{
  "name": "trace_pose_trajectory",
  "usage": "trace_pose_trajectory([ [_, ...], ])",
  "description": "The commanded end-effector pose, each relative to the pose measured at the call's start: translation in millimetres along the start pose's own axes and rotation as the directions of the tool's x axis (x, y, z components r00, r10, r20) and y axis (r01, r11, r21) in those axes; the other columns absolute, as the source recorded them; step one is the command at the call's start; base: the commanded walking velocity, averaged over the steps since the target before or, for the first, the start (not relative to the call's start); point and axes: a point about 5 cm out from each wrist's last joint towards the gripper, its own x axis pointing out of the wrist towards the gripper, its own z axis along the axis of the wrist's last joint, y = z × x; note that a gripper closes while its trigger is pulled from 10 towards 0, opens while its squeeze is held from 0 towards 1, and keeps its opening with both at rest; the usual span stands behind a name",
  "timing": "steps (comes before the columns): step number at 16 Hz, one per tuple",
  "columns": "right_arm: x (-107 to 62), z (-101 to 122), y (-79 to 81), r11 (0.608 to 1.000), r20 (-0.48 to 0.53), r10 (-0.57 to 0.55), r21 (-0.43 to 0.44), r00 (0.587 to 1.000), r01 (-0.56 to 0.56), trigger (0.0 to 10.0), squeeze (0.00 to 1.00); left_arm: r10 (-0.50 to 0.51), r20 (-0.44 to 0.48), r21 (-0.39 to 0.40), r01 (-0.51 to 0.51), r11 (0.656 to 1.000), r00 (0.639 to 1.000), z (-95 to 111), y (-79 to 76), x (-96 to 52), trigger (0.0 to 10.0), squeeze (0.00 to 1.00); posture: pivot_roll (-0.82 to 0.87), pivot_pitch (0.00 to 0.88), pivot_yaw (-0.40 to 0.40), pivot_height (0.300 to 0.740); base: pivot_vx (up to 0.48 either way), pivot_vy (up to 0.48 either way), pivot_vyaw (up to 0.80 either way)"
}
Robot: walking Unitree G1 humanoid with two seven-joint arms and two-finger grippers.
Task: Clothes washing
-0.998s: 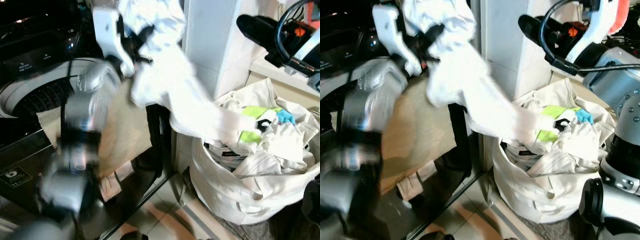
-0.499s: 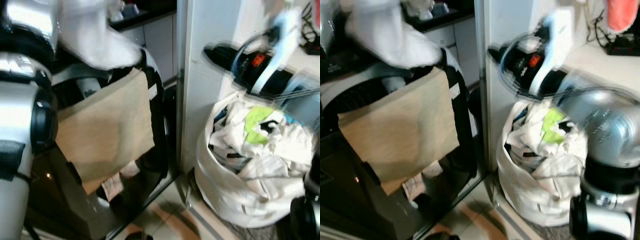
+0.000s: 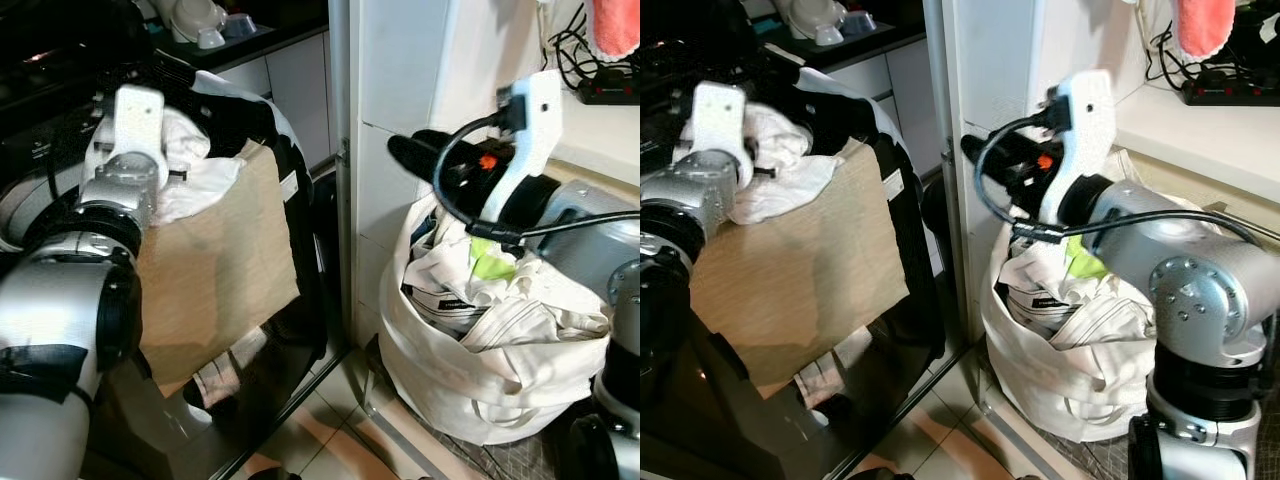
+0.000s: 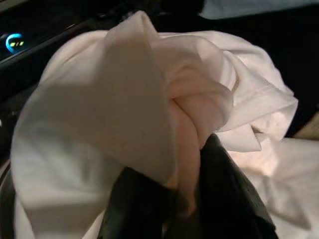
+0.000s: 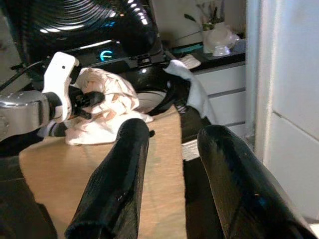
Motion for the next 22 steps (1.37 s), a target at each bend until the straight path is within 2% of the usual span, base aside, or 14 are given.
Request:
trace_pose_trajectory([
  [1,0.0,0.2,5.3,1.0,-0.006,0.017,-0.011,1.0,-0.017,10.0,0.0,0.037,0.02,-0.033,-0.036,0.999,0.999,10.2,9.2,-0.5,10.0,1.0,-0.16,0.0,0.144,0.74,0.0,0.0,0.0],
  [6,4.0,5.2,-0.8,1.0,0.013,-0.021,-0.005,1.0,0.021,10.0,0.0,0.092,0.134,-0.083,-0.081,0.993,0.987,43.6,23.1,-4.1,10.0,1.0,-0.14,0.0,0.142,0.74,0.0,0.0,0.0],
  [8,5.1,6.6,-2.7,0.999,0.021,-0.038,-0.004,0.999,0.038,10.0,0.0,0.103,0.149,-0.079,-0.092,0.993,0.983,47.5,25.8,-4.8,10.0,1.0,-0.14,0.0,0.143,0.74,0.0,0.0,0.0],
  [10,6.9,10.6,-8.8,0.996,0.051,-0.084,0.007,0.995,0.084,10.0,0.0,0.184,0.26,-0.091,-0.166,0.982,0.948,68.5,36.3,-9.7,10.0,1.0,-0.14,0.0,0.148,0.74,0.0,0.0,0.0],
  [12,8.0,10.5,-9.5,0.996,0.049,-0.09,0.004,0.995,0.09,10.0,0.0,0.198,0.266,-0.068,-0.186,0.98,0.944,71.9,38.2,-10.6,10.0,1.0,-0.13,0.0,0.152,0.74,0.0,0.0,0.0],
  [13,8.3,9.9,-8.3,0.996,0.047,-0.086,0.0,0.995,0.086,10.0,0.0,0.171,0.254,-0.031,-0.169,0.985,0.952,70.2,34.7,-9.8,10.0,0.0,-0.13,0.0,0.157,0.74,0.0,0.0,0.0],
  [14,8.5,9.7,-7.6,0.996,0.046,-0.086,-0.003,0.995,0.086,10.0,0.0,0.139,0.248,-0.012,-0.141,0.99,0.959,68.6,29.6,-9.1,10.0,0.0,-0.13,0.0,0.158,0.74,0.0,0.0,0.0],
  [15,6.8,5.6,-10.3,0.991,0.03,-0.127,-0.045,0.991,0.129,10.0,0.0,0.022,0.249,-0.033,-0.014,0.999,0.968,66.5,9.0,-8.0,10.0,0.0,-0.13,0.0,0.162,0.74,0.0,0.0,0.0],
  [16,6.1,-4.5,-15.3,0.976,0.01,-0.199,-0.09,0.98,0.199,10.0,0.0,-0.16,0.274,-0.013,0.17,0.985,0.948,63.8,-19.8,-9.0,10.0,0.0,-0.13,0.0,0.159,0.74,0.0,0.0,0.0],
  [17,5.7,-13.4,-20.1,0.961,0.003,-0.266,-0.075,0.964,0.265,10.0,0.0,-0.295,0.295,-0.005,0.311,0.951,0.909,59.3,-40.7,-11.4,10.0,0.0,-0.13,0.0,0.157,0.74,0.0,0.0,0.0],
  [18,5.2,-19.8,-18.4,0.97,0.0,-0.244,0.005,0.97,0.244,10.0,0.0,-0.314,0.302,-0.041,0.341,0.939,0.9,53.5,-46.9,-11.5,10.0,0.0,-0.12,0.0,0.155,0.74,0.0,0.0,0.0],
  [21,0.5,-32.3,-23.5,0.941,-0.008,-0.338,-0.041,0.941,0.337,10.0,0.0,-0.307,0.279,-0.134,0.353,0.926,0.91,37.1,-54.6,-10.2,10.0,0.0,-0.13,0.0,0.157,0.74,0.0,0.0,0.0],
  [22,-5.1,-34.5,-31.2,0.891,0.041,-0.448,-0.058,0.893,0.45,10.0,0.0,-0.293,0.231,-0.164,0.334,0.928,0.928,29.0,-57.5,-9.2,10.0,0.0,-0.13,0.0,0.155,0.74,0.0,0.0,0.0],
])
